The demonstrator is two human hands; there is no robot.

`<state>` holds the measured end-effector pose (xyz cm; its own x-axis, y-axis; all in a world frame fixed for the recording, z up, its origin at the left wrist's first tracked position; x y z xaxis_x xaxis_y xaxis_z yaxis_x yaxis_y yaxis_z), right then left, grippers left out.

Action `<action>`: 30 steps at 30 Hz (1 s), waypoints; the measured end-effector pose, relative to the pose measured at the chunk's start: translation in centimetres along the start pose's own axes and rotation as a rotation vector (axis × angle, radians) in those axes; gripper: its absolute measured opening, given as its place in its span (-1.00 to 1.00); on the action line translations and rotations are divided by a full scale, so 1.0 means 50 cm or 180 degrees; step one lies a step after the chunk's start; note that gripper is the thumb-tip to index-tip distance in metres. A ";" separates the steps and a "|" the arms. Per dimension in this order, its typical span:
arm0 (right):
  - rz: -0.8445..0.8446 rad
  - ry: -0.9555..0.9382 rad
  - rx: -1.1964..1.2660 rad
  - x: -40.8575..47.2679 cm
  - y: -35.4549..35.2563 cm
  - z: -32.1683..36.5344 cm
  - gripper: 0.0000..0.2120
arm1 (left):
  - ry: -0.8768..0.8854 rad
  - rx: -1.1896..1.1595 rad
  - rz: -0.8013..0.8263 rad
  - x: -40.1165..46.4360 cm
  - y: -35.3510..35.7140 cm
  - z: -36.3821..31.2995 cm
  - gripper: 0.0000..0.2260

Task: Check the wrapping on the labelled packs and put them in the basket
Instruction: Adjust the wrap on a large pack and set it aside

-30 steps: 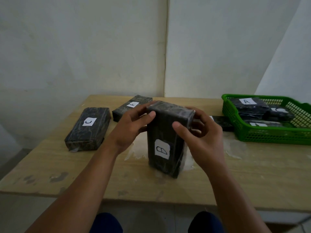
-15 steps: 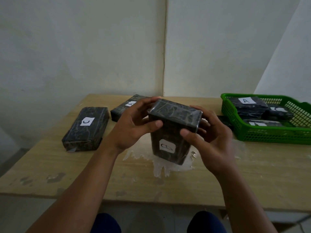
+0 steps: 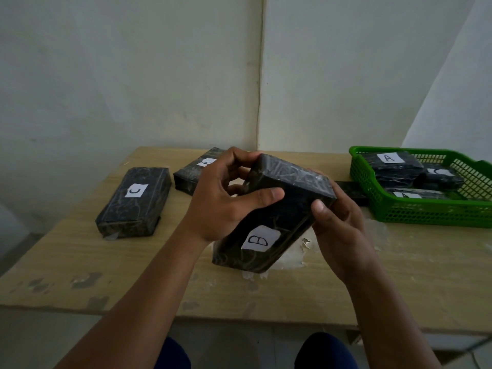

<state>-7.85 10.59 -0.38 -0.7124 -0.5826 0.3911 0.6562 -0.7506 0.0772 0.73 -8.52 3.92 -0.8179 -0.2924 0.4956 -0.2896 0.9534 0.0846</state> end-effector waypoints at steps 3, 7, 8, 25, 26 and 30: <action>-0.0230 0.0231 -0.0177 0.003 0.005 -0.008 -0.49 | -0.0104 -0.0144 -0.0274 -0.001 -0.003 0.013 -0.56; 0.0013 0.0699 -0.0913 -0.004 0.025 -0.023 -0.54 | -0.0505 -0.0615 -0.0839 0.005 -0.014 0.036 -0.51; 0.0090 0.0839 -0.1017 -0.006 0.032 -0.028 -0.52 | -0.0637 -0.0674 -0.0926 0.007 -0.017 0.039 -0.47; 0.0333 0.1865 -0.0643 0.002 0.017 -0.041 -0.32 | -0.2140 -0.0529 -0.0527 -0.017 -0.022 0.098 -0.40; 0.0341 0.1841 -0.0631 0.000 0.015 -0.039 -0.33 | -0.2140 -0.0568 -0.0505 -0.015 -0.027 0.101 -0.42; -0.0005 0.1940 -0.0459 0.020 0.005 -0.036 -0.39 | -0.2382 -0.0785 0.0149 -0.018 -0.031 0.094 -0.51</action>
<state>-8.85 9.27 -1.62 -0.7549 -0.6227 -0.2056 0.6453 -0.7613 -0.0637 -0.42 -10.11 -0.70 -0.9691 -0.1403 -0.2028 -0.1996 0.9293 0.3107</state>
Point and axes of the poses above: each hand's wrist, its own x-axis towards the middle knuckle, its own y-axis out of the palm, z = x × y, the point moved 3 cm from there along x, towards the middle knuckle, and after that the axes turned 13 degrees about -x, right-handed, at the moved point
